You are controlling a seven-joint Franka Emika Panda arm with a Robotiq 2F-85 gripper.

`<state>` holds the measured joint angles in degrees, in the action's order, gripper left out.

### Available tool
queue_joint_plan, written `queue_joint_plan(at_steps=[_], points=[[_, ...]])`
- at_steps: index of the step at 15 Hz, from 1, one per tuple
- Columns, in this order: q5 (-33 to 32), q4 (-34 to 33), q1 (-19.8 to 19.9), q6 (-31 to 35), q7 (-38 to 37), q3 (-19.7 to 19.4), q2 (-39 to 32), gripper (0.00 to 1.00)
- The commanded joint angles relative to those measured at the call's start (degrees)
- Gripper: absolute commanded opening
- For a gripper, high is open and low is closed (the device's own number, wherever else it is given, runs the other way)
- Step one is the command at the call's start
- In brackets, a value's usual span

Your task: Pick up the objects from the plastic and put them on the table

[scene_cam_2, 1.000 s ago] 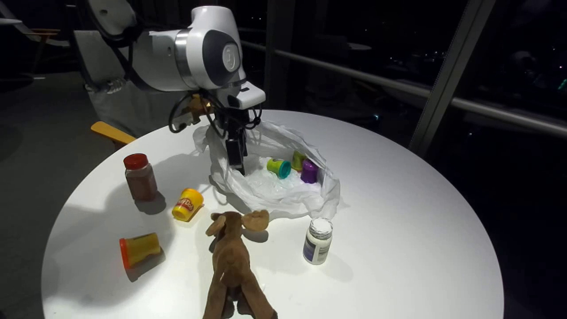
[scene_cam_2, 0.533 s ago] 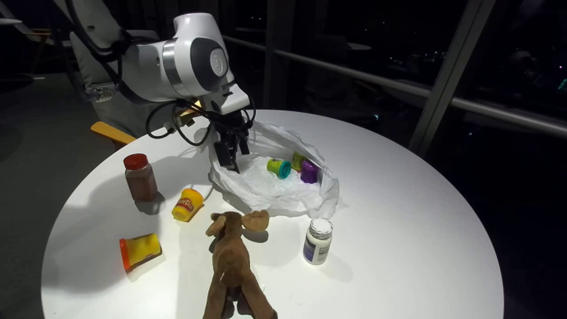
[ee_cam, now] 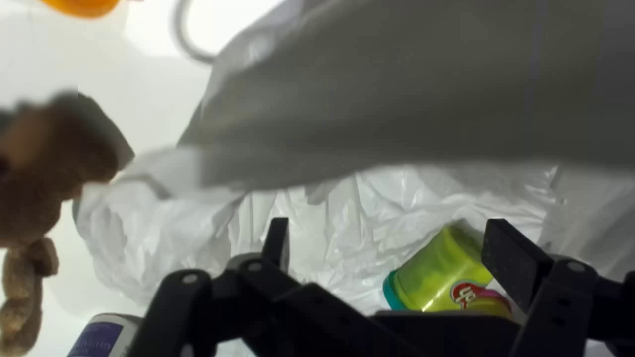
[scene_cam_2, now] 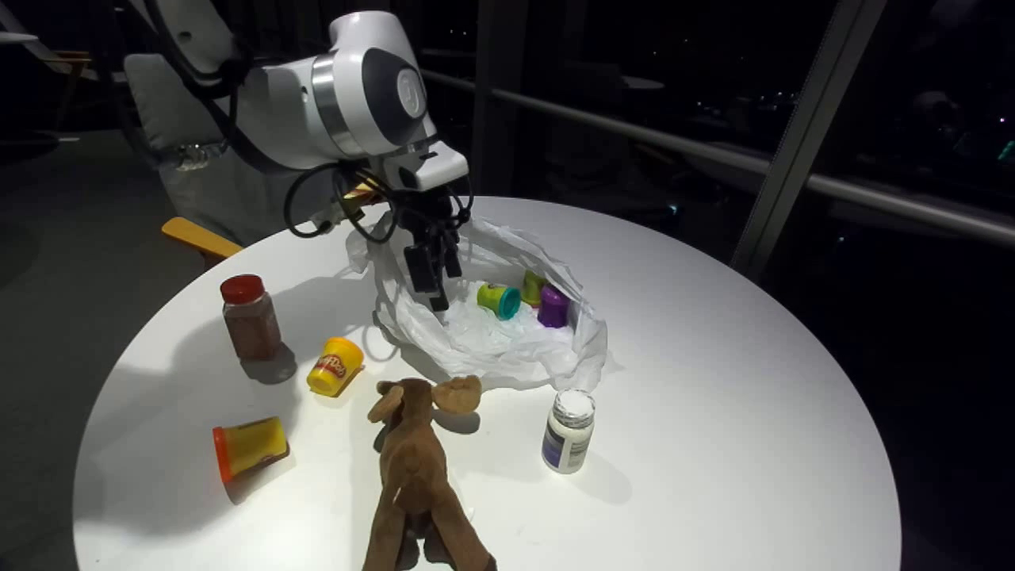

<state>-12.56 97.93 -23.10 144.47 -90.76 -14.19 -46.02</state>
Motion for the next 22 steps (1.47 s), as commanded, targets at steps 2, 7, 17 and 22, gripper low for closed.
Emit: queue_joint_plan(at_steps=[2,7,17,22], points=[[-0.60,-0.58,2.79,-0.78,1.97,1.42,0.82,1.00],[-0.48,-0.58,3.07,-1.31,2.52,2.21,1.05,1.00],[-0.19,-3.04,3.27,-1.28,-1.66,0.61,-0.26,1.00],[0.77,-6.02,4.94,-1.42,-3.70,1.13,-2.18,1.00]])
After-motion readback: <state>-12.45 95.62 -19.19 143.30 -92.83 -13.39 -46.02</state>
